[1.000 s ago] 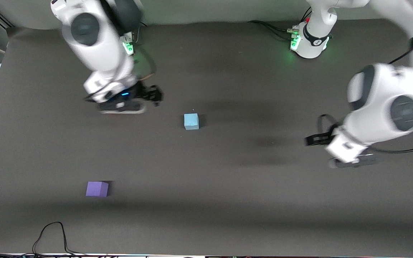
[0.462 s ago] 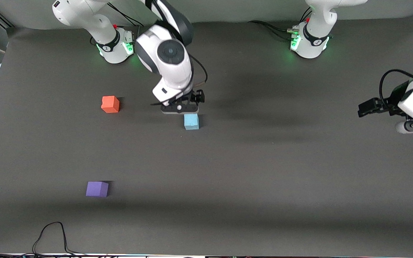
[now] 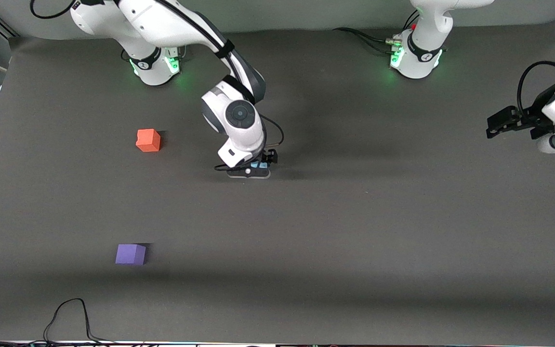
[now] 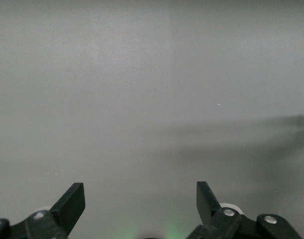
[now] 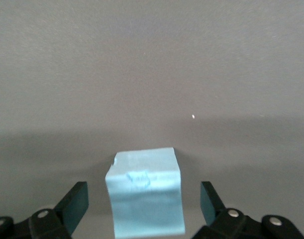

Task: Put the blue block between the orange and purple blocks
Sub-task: 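Close the right gripper on the blue block, then carry the blue block with the right gripper past the orange block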

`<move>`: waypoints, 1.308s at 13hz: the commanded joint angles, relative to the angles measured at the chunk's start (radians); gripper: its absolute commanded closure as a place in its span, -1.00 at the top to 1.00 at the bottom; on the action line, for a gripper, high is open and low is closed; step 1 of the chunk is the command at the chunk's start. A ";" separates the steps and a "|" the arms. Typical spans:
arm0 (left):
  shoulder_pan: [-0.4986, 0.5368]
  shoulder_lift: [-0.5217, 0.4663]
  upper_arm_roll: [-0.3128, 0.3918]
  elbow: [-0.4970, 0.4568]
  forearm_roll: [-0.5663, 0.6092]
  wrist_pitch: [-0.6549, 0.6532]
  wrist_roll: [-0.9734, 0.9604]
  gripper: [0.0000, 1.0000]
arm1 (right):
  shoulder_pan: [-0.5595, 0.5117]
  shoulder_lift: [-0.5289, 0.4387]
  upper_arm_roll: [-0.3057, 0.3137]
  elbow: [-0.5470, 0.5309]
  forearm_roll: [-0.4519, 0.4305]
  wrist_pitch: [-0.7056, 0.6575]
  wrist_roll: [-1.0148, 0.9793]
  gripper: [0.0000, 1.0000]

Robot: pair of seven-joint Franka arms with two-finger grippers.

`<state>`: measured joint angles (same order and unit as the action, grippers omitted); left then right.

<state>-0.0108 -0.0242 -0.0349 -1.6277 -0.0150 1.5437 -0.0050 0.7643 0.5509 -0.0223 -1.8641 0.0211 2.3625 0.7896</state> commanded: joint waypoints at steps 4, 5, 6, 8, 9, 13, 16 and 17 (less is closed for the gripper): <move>-0.020 -0.036 0.006 -0.009 0.012 -0.008 0.017 1.00 | 0.027 0.043 -0.002 0.003 -0.012 0.047 0.042 1.00; -0.021 -0.030 0.006 -0.003 0.012 -0.011 0.017 1.00 | 0.027 0.043 -0.002 -0.007 -0.012 0.050 0.046 0.84; -0.021 -0.020 0.009 0.006 0.012 -0.014 0.017 1.00 | 0.029 0.040 -0.002 -0.018 -0.012 0.060 0.046 0.63; -0.044 0.001 0.039 0.031 0.012 -0.014 0.017 1.00 | 0.042 0.031 -0.004 -0.041 -0.012 0.061 0.046 0.05; -0.046 0.003 0.046 0.031 0.012 -0.013 0.017 1.00 | 0.041 0.023 -0.004 -0.043 -0.012 0.058 0.042 -0.12; -0.044 0.001 0.046 0.022 0.012 0.001 0.019 1.00 | 0.024 -0.098 -0.053 0.002 -0.010 -0.053 -0.004 -0.13; -0.046 0.001 0.044 0.020 0.012 -0.001 0.019 1.00 | 0.018 -0.172 -0.146 0.153 0.019 -0.294 -0.119 -0.13; -0.046 0.001 0.044 0.019 0.012 -0.001 0.019 1.00 | 0.006 -0.173 -0.175 0.240 0.046 -0.369 -0.150 -0.13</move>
<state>-0.0361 -0.0283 -0.0049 -1.6249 -0.0149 1.5454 0.0022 0.7821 0.3998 -0.1542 -1.7471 0.0263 2.1258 0.7112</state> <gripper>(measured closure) 0.000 0.410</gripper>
